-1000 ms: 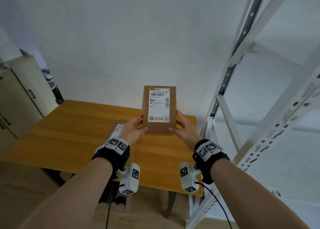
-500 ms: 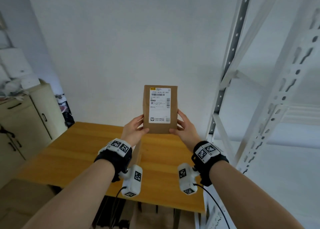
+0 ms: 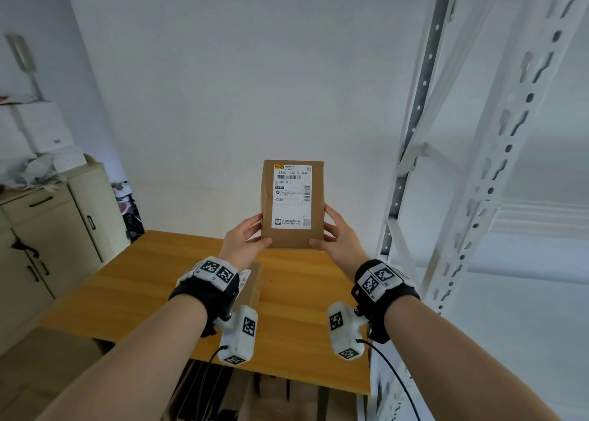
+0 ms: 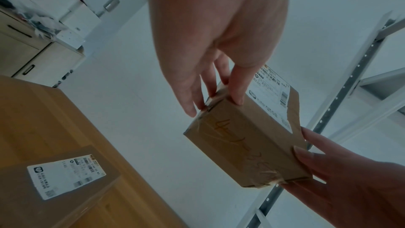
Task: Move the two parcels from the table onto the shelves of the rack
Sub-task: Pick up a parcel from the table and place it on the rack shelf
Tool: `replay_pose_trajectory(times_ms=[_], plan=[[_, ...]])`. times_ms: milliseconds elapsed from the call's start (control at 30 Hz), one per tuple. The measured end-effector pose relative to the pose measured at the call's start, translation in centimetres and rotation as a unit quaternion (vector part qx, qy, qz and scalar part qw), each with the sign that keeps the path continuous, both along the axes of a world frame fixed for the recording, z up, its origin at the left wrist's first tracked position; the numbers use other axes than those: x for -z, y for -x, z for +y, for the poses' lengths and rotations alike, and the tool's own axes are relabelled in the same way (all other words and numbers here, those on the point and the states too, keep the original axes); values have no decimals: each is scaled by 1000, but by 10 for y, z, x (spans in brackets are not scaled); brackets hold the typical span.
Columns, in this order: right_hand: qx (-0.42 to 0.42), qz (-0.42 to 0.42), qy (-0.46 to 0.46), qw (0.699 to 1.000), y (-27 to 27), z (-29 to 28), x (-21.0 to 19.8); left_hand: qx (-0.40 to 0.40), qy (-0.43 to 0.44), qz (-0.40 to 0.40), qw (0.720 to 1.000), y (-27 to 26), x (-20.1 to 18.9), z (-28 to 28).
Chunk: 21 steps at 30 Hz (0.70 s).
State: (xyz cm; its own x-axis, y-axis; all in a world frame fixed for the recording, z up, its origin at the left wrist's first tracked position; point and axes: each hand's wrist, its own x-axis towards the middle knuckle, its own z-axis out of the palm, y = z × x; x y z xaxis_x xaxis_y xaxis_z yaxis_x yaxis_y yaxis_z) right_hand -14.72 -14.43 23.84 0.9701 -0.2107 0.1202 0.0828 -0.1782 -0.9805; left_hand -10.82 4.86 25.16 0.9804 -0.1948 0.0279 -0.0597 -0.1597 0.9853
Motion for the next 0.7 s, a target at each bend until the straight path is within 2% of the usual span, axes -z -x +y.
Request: replay_pose_trajectory(times_ms=[233, 700], plan=[[-15, 7, -9, 1000, 65, -1, -3, -7, 0, -4, 1000, 70, -5, 0], [-33, 6, -9, 999, 261, -23, 3, -8, -49, -40, 998, 280, -6, -17]])
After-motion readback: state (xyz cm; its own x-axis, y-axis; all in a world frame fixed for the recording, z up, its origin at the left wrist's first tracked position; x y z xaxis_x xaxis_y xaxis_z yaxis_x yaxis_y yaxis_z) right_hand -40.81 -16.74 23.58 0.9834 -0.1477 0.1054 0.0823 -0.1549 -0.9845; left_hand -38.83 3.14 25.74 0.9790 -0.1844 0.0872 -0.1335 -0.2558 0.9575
